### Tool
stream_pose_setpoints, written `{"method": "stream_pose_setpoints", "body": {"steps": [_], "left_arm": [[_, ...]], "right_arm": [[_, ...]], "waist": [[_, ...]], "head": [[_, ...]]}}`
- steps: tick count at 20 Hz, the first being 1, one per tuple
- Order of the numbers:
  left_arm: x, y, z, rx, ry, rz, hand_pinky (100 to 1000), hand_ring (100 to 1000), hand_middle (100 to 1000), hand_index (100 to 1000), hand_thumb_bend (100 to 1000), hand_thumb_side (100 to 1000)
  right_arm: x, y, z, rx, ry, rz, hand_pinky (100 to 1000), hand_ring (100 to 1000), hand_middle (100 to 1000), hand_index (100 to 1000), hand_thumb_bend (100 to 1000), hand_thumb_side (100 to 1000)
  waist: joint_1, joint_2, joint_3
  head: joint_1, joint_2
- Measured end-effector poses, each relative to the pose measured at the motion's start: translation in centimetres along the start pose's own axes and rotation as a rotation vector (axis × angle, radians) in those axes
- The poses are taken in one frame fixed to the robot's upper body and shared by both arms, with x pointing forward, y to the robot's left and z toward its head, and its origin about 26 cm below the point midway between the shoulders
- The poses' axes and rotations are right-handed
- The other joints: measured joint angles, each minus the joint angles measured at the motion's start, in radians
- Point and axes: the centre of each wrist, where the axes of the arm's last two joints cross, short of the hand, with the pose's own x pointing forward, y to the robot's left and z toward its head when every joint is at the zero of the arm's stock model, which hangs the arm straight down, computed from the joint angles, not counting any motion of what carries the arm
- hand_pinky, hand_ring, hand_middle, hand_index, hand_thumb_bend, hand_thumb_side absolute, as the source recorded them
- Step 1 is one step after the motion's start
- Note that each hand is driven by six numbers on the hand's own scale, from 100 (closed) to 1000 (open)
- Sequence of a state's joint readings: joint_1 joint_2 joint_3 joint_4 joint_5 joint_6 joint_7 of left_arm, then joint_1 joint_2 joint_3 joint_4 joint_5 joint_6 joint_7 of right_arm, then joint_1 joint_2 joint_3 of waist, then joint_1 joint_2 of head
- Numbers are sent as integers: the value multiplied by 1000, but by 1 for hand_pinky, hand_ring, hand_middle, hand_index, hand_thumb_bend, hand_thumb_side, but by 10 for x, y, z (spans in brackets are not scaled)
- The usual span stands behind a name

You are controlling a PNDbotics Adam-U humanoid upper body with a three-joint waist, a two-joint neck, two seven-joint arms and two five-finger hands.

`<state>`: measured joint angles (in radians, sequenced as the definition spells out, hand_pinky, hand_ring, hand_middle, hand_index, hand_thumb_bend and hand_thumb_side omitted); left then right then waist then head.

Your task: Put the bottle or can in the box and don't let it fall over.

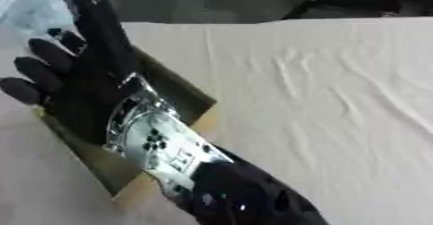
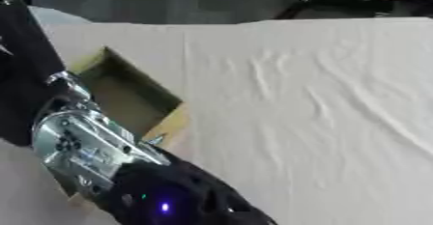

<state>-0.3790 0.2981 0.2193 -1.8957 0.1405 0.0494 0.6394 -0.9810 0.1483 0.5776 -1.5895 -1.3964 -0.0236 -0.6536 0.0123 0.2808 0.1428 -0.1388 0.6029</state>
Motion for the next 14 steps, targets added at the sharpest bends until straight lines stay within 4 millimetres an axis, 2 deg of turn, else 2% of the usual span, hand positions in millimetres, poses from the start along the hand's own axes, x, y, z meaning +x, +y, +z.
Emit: {"method": "stream_pose_setpoints", "body": {"steps": [14], "left_arm": [[2, 0, 0, 0, -5, 6, 754, 814, 751, 898, 205, 863]], "right_arm": [[-18, -60, -11, -162, 26, -66, 100, 100, 100, 881, 436, 435]], "waist": [[0, 3, -8]], "head": [[15, -7]]}}
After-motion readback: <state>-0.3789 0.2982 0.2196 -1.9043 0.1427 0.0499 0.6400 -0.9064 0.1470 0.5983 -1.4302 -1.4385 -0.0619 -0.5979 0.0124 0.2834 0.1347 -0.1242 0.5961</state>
